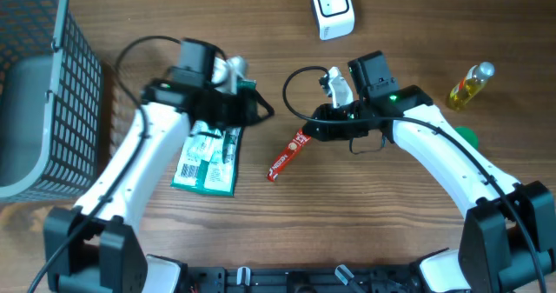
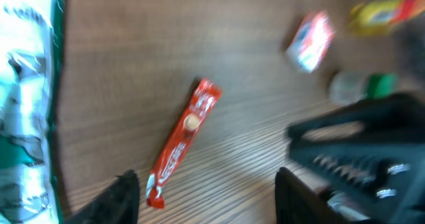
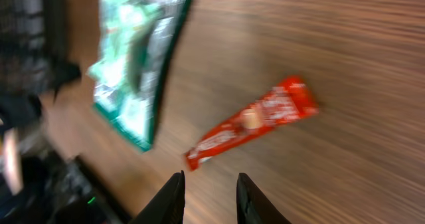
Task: Scan the item barcode
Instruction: 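Grasp the sachet with the left gripper from the right gripper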
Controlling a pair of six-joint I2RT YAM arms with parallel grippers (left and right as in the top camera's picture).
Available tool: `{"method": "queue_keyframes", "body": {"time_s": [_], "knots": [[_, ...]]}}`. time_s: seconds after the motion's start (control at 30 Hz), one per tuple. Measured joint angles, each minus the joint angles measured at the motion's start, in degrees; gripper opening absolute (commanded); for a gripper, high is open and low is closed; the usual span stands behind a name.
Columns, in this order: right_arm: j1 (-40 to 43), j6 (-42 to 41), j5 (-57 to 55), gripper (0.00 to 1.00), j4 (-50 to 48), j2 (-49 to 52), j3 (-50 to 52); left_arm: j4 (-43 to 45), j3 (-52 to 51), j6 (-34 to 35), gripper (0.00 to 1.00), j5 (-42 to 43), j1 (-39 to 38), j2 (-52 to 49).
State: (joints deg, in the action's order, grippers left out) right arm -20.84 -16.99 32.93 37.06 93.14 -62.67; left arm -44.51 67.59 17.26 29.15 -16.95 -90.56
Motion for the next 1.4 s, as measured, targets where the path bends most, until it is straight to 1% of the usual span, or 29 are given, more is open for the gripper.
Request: {"method": "queue_keyframes", "body": {"time_s": [0.13,0.2,0.37,0.47,0.5,0.57,0.6,0.63,0.7,0.8,0.87,0.97,1.0,1.03,1.07,1.2,1.3,1.33,1.4], "knots": [[0.0,-2.25,-8.17,0.37,0.37,0.0,0.63,-0.9,-1.42,0.13,0.44,-7.76,-8.39,-5.18],[0.0,-2.56,-11.04,0.38,0.94,0.0,0.63,-1.64,-1.79,0.02,0.38,-10.95,-11.32,-7.15],[0.07,-2.75,-17.27,0.39,3.43,0.0,0.68,-2.86,-2.4,-0.17,0.39,-23.06,-21.18,-9.53],[0.07,-2.93,-18.69,0.39,3.93,0.0,0.68,-2.1,-2.86,-0.2,0.39,-26.97,-23.19,-9.88],[0.04,-2.93,-19.06,0.4,4.07,0.0,0.68,-0.85,-3.06,-0.39,0.43,-28.04,-23.5,-10.32],[0.04,-2.91,-19.58,0.41,4.37,0.0,0.68,0.48,-3.32,-1.4,0.46,-28.98,-23.5,-11.67],[0.04,-2.91,-20.24,0.43,4.92,0.0,0.68,1.66,-3.37,-2.38,0.47,-29.33,-23.52,-12.79],[0.13,-3.61,-21.24,0.47,5.6,0.0,0.68,2.16,-3.41,-3.02,0.52,-29.35,-23.56,-13.49],[1.49,-4.44,-21.97,0.48,5.79,0.0,0.68,3.02,-3.52,-3.87,0.52,-29.59,-23.63,-14.23],[5.81,-4.83,-22.77,0.51,6.27,0.0,0.68,3.32,-3.52,-4.09,0.5,-29.73,-23.61,-14.23],[7.45,-4.87,-22.95,0.51,6.93,0.0,0.68,4.87,-3.54,-4.09,0.45,-29.18,-23.61,-14.23],[7.5,-4.83,-22.93,0.51,7.34,0.0,0.68,5.11,-3.54,-4.28,0.43,-28.83,-23.61,-15.13],[7.5,-4.81,-22.93,0.52,7.34,0.0,0.68,5.11,-3.54,-4.31,0.34,-28.83,-23.61,-15.76],[7.5,-4.79,-22.93,0.52,7.41,0.0,0.68,4.85,-3.26,-4.42,0.17,-29.03,-23.61,-16.7],[7.5,-4.68,-22.93,0.52,7.5,0.0,0.68,4.83,-3.15,-4.68,0.04,-29.09,-23.61,-16.85],[7.52,-4.39,-22.95,0.51,7.52,0.0,0.68,3.8,-2.6,-4.52,0.04,-29.03,-23.28,-17.25],[8.11,-3.89,-21.94,0.52,7.08,0.0,0.7,-1.03,-1.84,-4.55,0.04,-26.56,-21.99,-17.35],[9.18,-2.45,-18.53,0.52,6.32,0.0,0.72,-2.8,-1.36,-4.76,0.04,-23.82,-20.33,-17.35],[11.17,0.31,-11.08,0.52,5.79,0.0,0.72,-3.28,0.31,-6.03,0.04,-16.52,-16.11,-17.14]]}}
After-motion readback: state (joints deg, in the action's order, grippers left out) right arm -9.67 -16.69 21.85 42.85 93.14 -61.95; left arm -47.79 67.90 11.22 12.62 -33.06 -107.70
